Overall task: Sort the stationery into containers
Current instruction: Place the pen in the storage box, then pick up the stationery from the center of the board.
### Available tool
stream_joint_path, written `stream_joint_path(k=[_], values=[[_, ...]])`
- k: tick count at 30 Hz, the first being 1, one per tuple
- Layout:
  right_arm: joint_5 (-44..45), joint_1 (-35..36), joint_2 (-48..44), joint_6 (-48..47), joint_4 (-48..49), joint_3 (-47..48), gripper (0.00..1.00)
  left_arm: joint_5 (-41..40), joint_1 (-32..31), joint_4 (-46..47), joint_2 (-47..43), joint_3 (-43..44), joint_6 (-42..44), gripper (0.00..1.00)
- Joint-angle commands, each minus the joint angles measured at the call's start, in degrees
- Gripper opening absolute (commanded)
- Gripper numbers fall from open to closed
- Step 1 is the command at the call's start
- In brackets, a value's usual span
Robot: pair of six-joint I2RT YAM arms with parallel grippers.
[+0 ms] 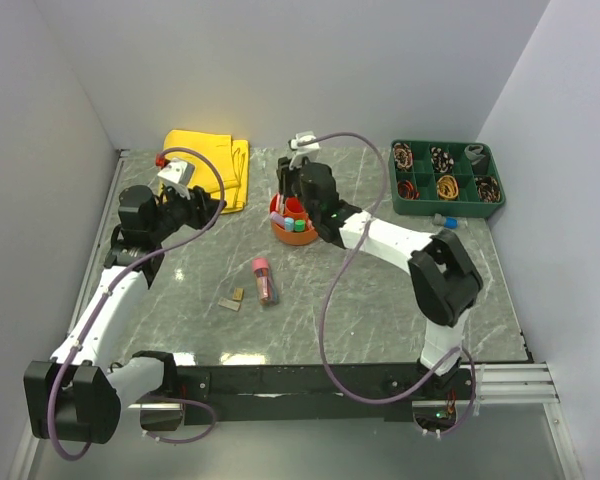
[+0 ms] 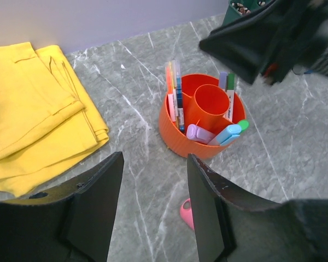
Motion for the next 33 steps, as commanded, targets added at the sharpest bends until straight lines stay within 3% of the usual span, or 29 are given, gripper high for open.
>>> stream_joint_path(k=[1, 4, 6, 10, 15, 17, 24, 29, 33], values=[[0.6, 0.6, -8.4, -1.1, -2.9, -1.1, 0.44, -0.2, 0.2, 1.0, -1.3, -0.2, -3.8, 0.59], [-2.0, 0.8, -12.4, -2.8, -7.2, -1.8, 0.46, -2.6, 0.2, -6.1, 0.1, 2.1, -6.7, 0.62], [-8.5, 0.8, -14.0, -6.1, -12.1, -0.6, 0.51, -3.6, 0.2, -10.6, 2.2, 5.1, -8.8, 0.63], [-20.1, 0.7, -18.6, -8.8, -28.1, -0.1, 0.61, -5.2, 0.2, -19.8, 5.2, 7.7, -11.5, 0.66], [-30.0, 0.8, -18.8, 1.0, -44.3, 2.9, 0.62, -6.4, 0.2, -21.6, 4.4, 6.7, -13.2, 0.69], [-34.3, 2.0, -19.8, 3.4, -43.7, 1.7, 0.62, -7.3, 0.2, -22.3, 4.3, 6.4, -13.8, 0.71], [-37.6, 7.7, -10.5, 8.3, -49.2, 7.4, 0.66, -19.2, 2.3, -26.7, 3.3, 7.1, -20.9, 0.82], [-32.0, 8.0, -1.4, 15.7, -53.4, 14.1, 0.66, -26.7, 5.1, -30.0, 3.0, 9.0, -22.5, 0.86], [-27.8, 8.0, 2.7, 20.6, -55.2, 15.9, 0.66, -27.9, 5.1, -30.7, -0.2, 8.8, -21.3, 0.88]])
